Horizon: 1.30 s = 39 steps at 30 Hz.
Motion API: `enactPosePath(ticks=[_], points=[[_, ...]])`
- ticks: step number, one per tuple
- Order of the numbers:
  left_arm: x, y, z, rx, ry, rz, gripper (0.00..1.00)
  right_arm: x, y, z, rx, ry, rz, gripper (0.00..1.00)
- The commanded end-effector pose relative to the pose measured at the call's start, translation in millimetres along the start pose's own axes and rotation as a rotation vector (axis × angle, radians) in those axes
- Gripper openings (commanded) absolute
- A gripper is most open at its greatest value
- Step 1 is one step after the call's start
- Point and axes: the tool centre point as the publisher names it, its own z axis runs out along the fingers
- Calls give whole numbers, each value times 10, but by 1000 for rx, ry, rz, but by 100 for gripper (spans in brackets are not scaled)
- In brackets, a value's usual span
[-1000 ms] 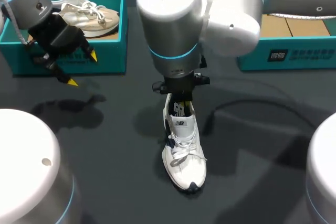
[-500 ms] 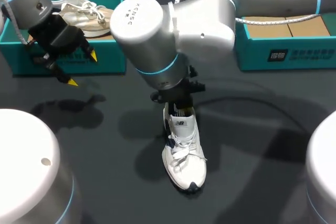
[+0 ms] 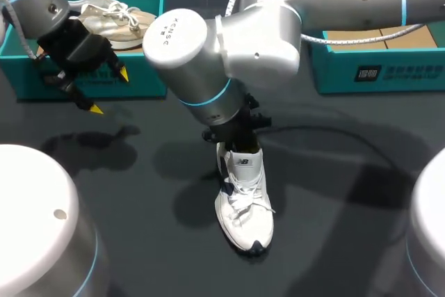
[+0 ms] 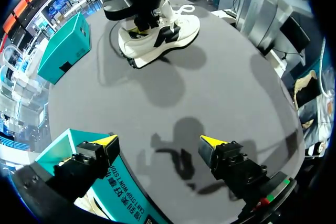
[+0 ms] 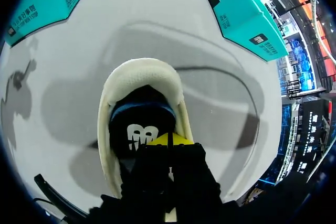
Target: Take the shoe out of the shoebox, open the shoe tongue, remove and reinsert the insole, then place the shoe into the shoebox
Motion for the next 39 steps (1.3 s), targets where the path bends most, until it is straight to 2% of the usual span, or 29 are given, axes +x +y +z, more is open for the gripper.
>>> enactPosePath(ticks=[1, 6, 13, 18, 23, 29, 35, 39], points=[[12, -2, -6, -2, -1, 1, 100, 158, -13, 156, 11, -8, 23, 0], [12, -2, -6, -2, -1, 1, 100, 256, -10, 204, 29, 14, -7, 0], [12, -2, -6, -2, -1, 1, 100, 154, -4, -152, -34, -17, 20, 0], [12, -2, -6, -2, -1, 1, 100, 112, 32, -262, -57, 15, 33, 0], [12, -2, -6, -2, -1, 1, 100, 132, 121, -134, -30, 78, 12, 0], [12, -2, -6, -2, -1, 1, 100, 236, 160, 131, 32, 202, -23, 0], [12, -2, -6, -2, -1, 1, 100, 431, 85, 253, 77, 252, -62, 0], [12, -2, -6, -2, -1, 1, 100, 457, -10, 262, 100, 260, -60, 0]])
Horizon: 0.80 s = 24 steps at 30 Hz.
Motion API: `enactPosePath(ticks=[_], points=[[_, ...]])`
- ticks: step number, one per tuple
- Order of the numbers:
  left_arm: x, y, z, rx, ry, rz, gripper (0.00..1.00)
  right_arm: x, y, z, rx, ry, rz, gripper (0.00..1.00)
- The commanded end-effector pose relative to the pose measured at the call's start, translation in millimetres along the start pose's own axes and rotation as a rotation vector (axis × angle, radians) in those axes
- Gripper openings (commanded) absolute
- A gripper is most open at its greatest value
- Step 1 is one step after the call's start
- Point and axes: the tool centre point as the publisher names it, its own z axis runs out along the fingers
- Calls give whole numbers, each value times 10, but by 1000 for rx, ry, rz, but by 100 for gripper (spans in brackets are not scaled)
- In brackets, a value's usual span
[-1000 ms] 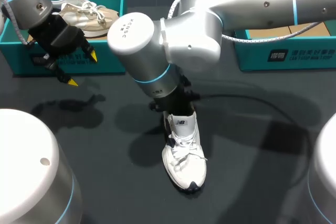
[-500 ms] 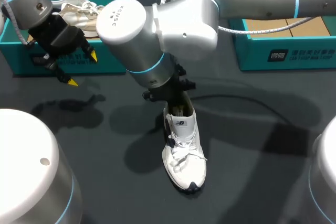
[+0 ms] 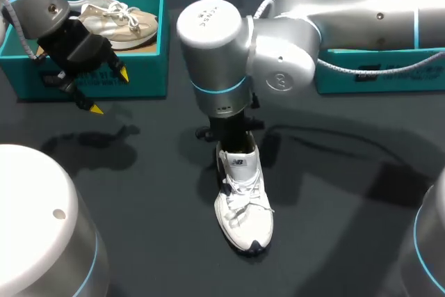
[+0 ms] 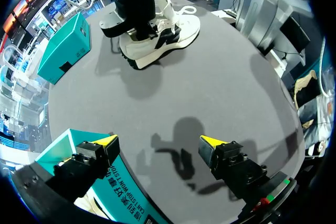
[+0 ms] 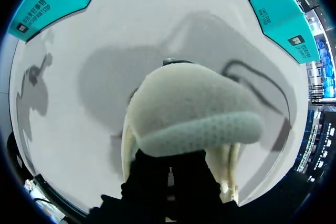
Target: Take the shoe out of the shoebox, open the shoe tongue, remove and reinsert the insole, then place the shoe into the shoebox
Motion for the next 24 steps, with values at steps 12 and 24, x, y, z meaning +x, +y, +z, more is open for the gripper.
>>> enactPosePath(ticks=[12, 24], points=[[12, -2, -7, -2, -1, 1, 100, -118, -191, -342, 10, 24, 2, 0], [12, -2, -7, -2, -1, 1, 100, -198, -204, -449, 122, 89, -45, 0]])
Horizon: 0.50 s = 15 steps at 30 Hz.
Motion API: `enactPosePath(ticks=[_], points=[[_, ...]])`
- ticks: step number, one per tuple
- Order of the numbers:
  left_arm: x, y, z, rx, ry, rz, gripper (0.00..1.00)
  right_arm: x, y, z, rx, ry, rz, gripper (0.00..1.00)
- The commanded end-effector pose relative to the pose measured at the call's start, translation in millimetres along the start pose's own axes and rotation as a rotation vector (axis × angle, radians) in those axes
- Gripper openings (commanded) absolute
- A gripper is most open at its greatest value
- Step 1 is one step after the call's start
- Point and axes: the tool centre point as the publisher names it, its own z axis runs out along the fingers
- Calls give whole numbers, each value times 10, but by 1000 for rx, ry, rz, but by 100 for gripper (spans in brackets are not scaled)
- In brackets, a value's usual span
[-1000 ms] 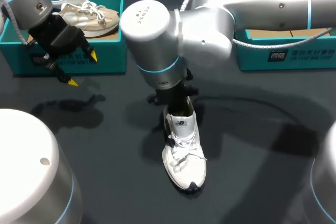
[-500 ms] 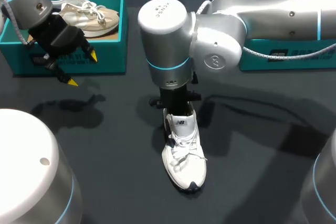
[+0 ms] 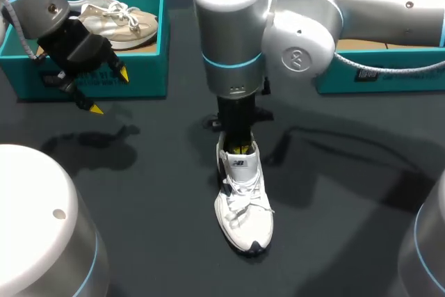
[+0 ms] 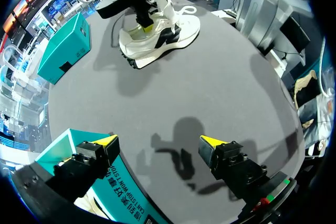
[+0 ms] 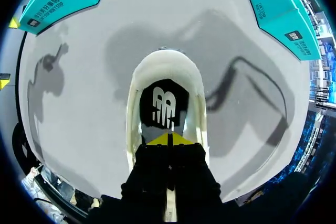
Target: Take the shoe out of the shoebox, open the shoe tongue, remove and reinsert the insole, then place the shoe into the shoebox
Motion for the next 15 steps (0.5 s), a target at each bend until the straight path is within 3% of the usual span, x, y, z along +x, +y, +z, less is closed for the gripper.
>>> enactPosePath(ticks=[1, 15], points=[[12, -2, -6, -2, -1, 1, 100, -50, 8, 19, 20, 34, -12, 0], [12, -2, -6, -2, -1, 1, 100, 104, -182, -22, 85, 33, -26, 45]])
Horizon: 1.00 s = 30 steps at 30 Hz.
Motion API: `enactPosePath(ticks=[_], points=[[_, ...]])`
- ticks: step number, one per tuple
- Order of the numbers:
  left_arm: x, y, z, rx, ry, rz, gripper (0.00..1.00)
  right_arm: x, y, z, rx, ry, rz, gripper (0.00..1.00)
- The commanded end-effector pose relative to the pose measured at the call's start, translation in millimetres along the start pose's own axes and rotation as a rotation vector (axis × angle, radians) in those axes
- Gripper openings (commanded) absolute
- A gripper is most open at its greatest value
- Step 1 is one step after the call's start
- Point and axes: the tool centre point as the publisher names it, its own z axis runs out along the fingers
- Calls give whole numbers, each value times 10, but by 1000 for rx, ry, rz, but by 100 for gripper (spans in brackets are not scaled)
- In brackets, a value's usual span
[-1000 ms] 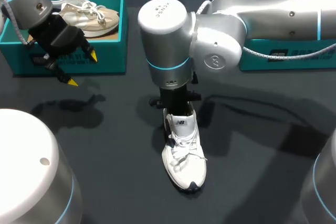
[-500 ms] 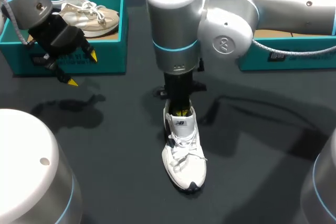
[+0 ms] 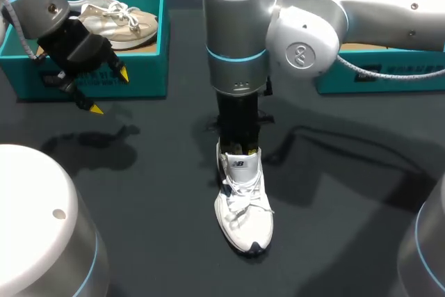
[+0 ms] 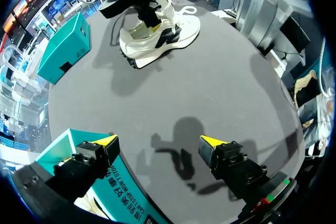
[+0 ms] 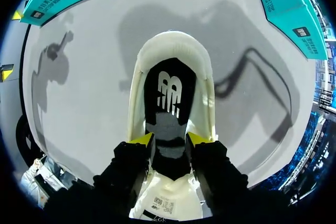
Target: Take the shoe out of the shoebox, open the shoe tongue, remove and reinsert the insole, then place the shoe into the shoebox
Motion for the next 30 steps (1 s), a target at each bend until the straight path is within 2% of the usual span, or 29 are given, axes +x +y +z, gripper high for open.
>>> enactPosePath(ticks=[1, 2, 5, 6, 12, 30], points=[[12, -2, -6, -2, -1, 1, 100, 55, -21, -2, 8, -11, 2, 48], [12, -2, -6, -2, -1, 1, 100, 61, -29, -5, 13, -16, 3, 53], [12, -2, -6, -2, -1, 1, 100, 67, -42, -7, 14, -17, 4, 98], [12, -2, -6, -2, -1, 1, 100, 66, -46, -5, 15, -17, 5, 100], [12, -2, -6, -2, -1, 1, 100, 29, -79, 14, 4, -7, 16, 100], [12, -2, -6, -2, -1, 1, 100, -24, -193, -135, -69, -9, 28, 100]])
